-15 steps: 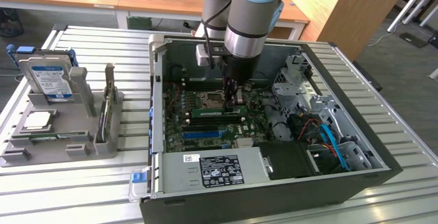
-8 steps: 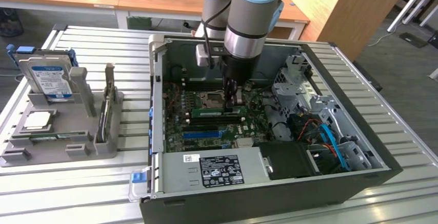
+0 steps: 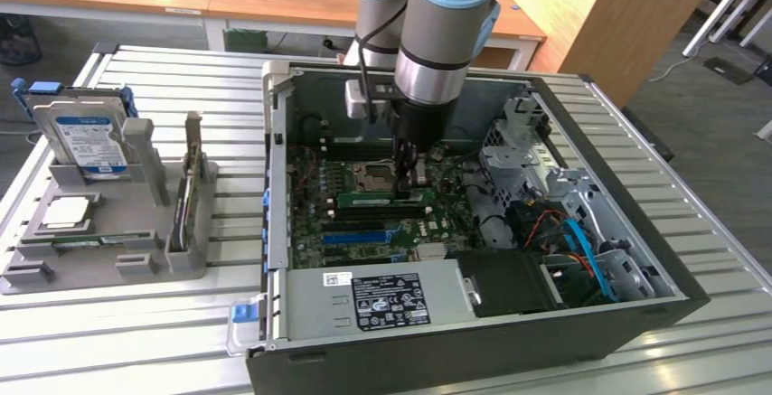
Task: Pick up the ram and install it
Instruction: 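Insert the ram into the slot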
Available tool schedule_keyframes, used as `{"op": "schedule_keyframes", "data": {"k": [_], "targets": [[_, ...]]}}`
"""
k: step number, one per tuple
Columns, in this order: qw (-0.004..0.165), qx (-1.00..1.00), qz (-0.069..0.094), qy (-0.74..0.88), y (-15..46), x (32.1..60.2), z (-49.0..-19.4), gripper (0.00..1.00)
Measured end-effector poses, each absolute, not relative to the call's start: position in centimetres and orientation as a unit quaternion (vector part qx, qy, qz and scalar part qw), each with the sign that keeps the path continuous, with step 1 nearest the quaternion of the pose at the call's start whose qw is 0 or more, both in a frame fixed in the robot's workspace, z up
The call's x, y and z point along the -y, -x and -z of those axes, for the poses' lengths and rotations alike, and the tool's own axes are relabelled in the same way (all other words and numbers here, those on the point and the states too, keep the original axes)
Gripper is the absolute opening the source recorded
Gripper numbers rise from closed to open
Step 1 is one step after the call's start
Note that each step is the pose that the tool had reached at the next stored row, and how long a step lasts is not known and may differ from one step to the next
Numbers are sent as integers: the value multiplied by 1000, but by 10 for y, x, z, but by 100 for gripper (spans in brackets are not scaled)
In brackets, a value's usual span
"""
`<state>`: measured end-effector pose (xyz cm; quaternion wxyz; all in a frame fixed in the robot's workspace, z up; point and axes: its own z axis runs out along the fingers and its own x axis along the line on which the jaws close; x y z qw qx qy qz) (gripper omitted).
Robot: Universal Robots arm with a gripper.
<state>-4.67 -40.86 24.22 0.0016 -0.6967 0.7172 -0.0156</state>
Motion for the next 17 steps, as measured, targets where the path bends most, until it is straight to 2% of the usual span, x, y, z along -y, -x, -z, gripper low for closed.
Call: {"op": "schedule_keyframes", "data": {"k": [17], "targets": [[1, -722, 16, 692, 47, 409, -239, 12]]}}
